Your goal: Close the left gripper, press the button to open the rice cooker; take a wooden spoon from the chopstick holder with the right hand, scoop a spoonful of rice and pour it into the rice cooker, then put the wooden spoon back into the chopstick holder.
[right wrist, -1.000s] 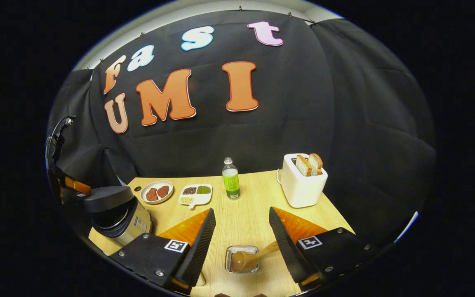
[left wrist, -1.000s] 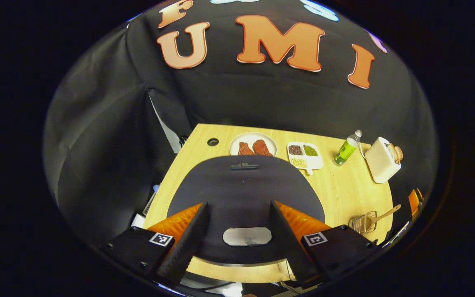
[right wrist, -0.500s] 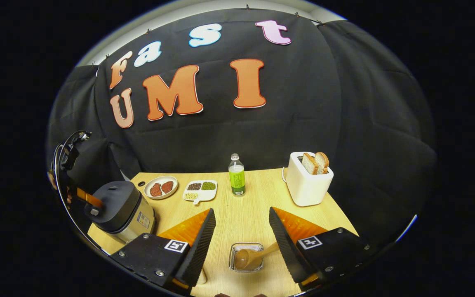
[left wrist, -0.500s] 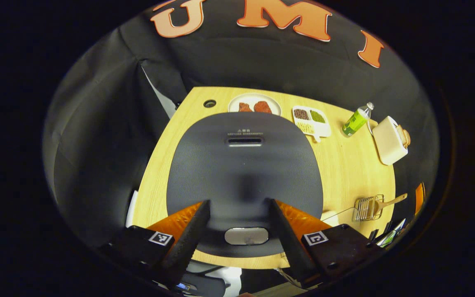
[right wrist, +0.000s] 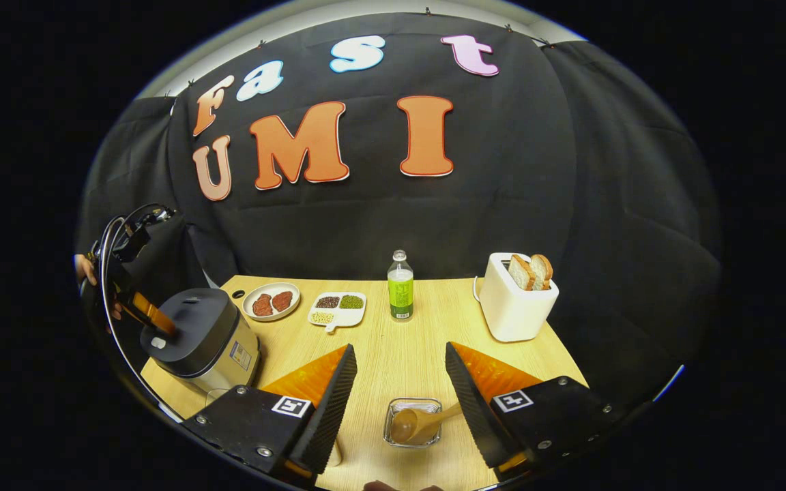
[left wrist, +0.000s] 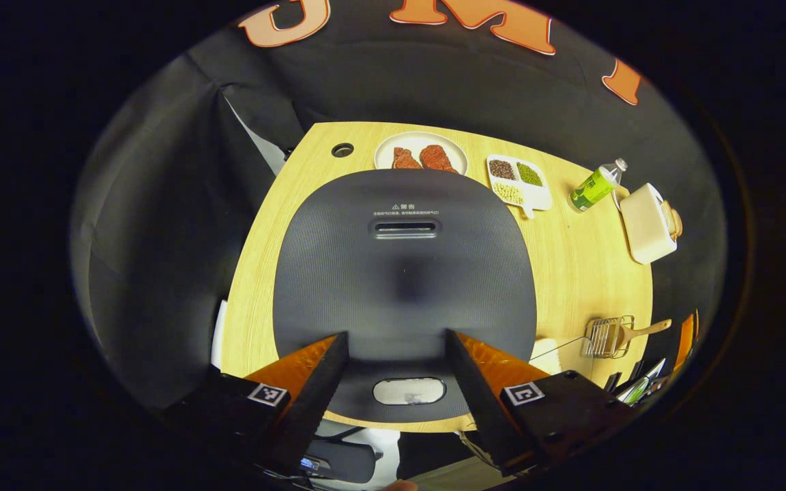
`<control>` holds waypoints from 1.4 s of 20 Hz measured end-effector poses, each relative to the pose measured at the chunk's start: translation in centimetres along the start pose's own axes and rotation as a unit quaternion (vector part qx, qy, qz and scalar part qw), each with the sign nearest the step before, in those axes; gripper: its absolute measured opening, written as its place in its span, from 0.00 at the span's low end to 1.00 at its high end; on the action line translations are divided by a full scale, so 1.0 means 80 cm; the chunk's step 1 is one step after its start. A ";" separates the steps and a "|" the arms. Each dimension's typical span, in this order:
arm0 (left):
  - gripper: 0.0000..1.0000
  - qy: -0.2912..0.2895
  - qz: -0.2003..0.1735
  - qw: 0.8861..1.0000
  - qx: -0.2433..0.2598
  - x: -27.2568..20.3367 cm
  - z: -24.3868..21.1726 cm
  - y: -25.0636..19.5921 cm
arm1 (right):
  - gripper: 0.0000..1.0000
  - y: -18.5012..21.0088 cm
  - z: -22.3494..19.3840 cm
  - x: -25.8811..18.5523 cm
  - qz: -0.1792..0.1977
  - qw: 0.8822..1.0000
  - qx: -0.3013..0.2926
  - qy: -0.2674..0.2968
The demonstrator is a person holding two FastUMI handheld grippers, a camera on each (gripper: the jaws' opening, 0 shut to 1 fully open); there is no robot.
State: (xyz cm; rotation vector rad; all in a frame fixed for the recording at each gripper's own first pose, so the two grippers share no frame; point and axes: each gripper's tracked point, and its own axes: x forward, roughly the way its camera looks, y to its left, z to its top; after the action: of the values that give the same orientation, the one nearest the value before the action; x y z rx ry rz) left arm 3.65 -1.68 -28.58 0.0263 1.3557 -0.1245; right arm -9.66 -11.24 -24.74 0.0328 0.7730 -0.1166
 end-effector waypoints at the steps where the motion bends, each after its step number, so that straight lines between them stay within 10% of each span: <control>1: 0.97 -0.008 0.001 1.000 -0.006 0.001 0.001 0.000 | 0.82 0.003 0.002 -0.001 0.002 1.000 -0.001 -0.001; 8: 0.97 -0.177 0.026 0.983 -0.040 -0.006 0.016 0.007 | 0.82 0.031 0.048 -0.003 0.030 0.998 -0.033 -0.054; 12: 0.97 -0.326 0.020 0.942 -0.080 -0.061 0.057 0.005 | 0.82 0.064 0.096 -0.007 0.051 0.991 -0.054 -0.110; 22: 0.97 -0.569 0.052 0.821 0.007 -0.302 0.081 -0.012 | 0.82 0.157 0.212 -0.056 0.113 0.967 -0.060 -0.222; 28: 0.96 -0.610 0.023 0.791 0.023 -0.340 0.066 -0.046 | 0.81 0.168 0.240 -0.090 0.129 0.952 -0.054 -0.273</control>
State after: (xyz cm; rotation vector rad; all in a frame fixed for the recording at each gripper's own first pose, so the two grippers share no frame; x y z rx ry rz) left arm 2.76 -3.76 -0.70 0.0134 0.0402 -0.0992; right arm 0.15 1.40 -6.12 -0.0032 0.2156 0.1631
